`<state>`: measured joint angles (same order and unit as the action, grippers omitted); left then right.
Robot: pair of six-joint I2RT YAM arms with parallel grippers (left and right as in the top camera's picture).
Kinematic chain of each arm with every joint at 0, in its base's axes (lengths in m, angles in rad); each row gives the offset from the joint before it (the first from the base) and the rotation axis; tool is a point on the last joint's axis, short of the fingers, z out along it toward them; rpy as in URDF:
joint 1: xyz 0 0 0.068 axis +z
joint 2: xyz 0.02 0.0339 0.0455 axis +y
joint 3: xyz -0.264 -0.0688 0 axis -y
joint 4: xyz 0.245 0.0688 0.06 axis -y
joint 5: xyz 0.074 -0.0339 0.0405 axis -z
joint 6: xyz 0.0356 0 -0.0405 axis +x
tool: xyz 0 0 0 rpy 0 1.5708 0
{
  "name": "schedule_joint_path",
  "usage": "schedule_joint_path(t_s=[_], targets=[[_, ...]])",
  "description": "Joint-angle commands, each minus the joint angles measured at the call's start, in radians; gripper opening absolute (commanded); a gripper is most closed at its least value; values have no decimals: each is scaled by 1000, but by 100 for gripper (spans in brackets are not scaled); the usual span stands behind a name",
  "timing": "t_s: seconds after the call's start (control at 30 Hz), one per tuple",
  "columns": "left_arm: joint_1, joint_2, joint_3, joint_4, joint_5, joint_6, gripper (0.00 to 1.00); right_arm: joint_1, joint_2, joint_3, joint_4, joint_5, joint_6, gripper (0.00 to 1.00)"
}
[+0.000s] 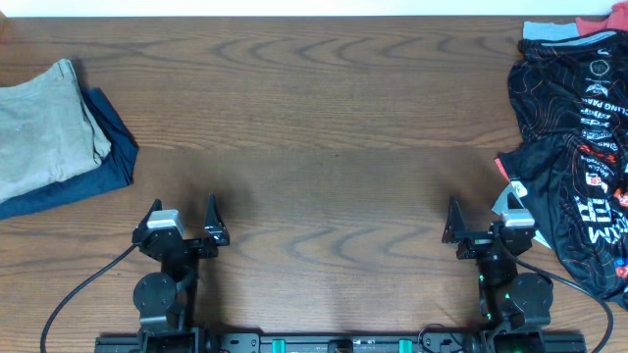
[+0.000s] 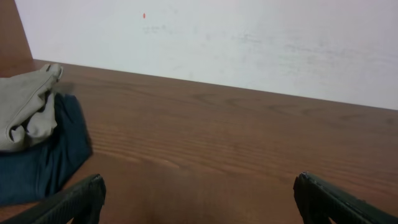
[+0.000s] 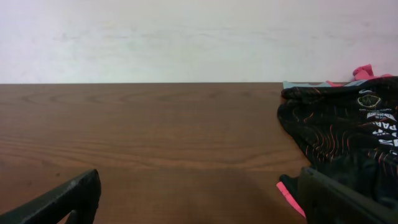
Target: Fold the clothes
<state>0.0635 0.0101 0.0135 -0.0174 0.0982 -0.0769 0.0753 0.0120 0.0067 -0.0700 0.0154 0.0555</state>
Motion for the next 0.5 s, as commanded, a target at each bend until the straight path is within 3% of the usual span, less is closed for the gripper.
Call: schedule_joint_path(t_s=[0.0, 0.47], targets=[[1, -6, -10, -39, 18, 13, 97, -16, -5, -2, -4, -5, -11, 99], [1, -6, -10, -28, 18, 13, 98, -16, -5, -2, -4, -5, -8, 99]])
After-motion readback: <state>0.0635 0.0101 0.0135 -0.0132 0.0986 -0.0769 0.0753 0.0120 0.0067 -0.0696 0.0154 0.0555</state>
